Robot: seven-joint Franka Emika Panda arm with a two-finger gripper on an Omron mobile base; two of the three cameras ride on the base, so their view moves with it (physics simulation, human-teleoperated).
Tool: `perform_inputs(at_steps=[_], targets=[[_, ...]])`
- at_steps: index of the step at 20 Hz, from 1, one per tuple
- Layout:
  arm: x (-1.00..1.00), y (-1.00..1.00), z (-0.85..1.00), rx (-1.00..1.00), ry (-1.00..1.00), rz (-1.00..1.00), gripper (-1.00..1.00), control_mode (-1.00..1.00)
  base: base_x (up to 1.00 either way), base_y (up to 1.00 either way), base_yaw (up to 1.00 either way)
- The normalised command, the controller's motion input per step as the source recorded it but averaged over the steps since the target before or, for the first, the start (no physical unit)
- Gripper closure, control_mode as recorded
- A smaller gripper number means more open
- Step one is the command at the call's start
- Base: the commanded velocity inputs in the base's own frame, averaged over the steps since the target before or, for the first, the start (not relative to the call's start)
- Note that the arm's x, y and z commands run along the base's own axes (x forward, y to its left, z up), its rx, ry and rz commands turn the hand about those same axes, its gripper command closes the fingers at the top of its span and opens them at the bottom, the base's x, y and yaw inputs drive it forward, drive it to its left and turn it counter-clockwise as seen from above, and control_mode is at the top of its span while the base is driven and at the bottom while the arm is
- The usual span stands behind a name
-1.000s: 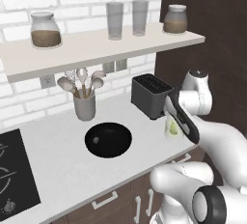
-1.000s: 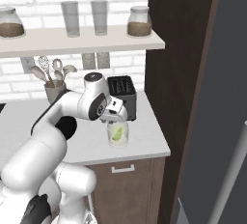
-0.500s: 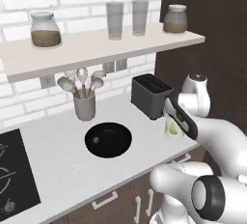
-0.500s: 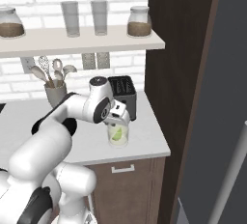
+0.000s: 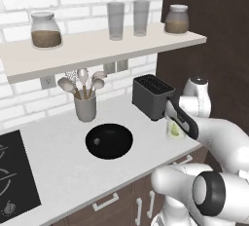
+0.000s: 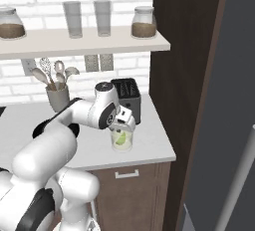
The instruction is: Grab a lemon wedge from the fridge and one ice cube from the ice bowl, and put them in the glass of lemonade.
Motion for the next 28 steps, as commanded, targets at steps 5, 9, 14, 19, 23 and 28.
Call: perform_inputs(at_steps=[5,9,14,19,23,28], targets=[[0.0,0.0,-0.05,0.0,0.0,0.0,1.0,-1.0,0.0,0.0,0.0],[0.11,0.0,0.0,0.0,0.0,0.0,1.0,-1.0,0.0,0.0,0.0],[0.36,-0.04,0.05,0.0,0.08,0.0,1.0,-1.0,0.0,0.0,0.0],[0.19,-0.1,0.01,0.0,0.13,0.0,1.0,-1.0,0.0,0.0,0.0],[0.14,-0.05,0.0,0.0,0.08,0.0,1.0,-1.0,0.0,0.0,0.0],[0.12,-0.01,0.03,0.0,0.0,0.0,1.0,-1.0,0.0,0.0,0.0]])
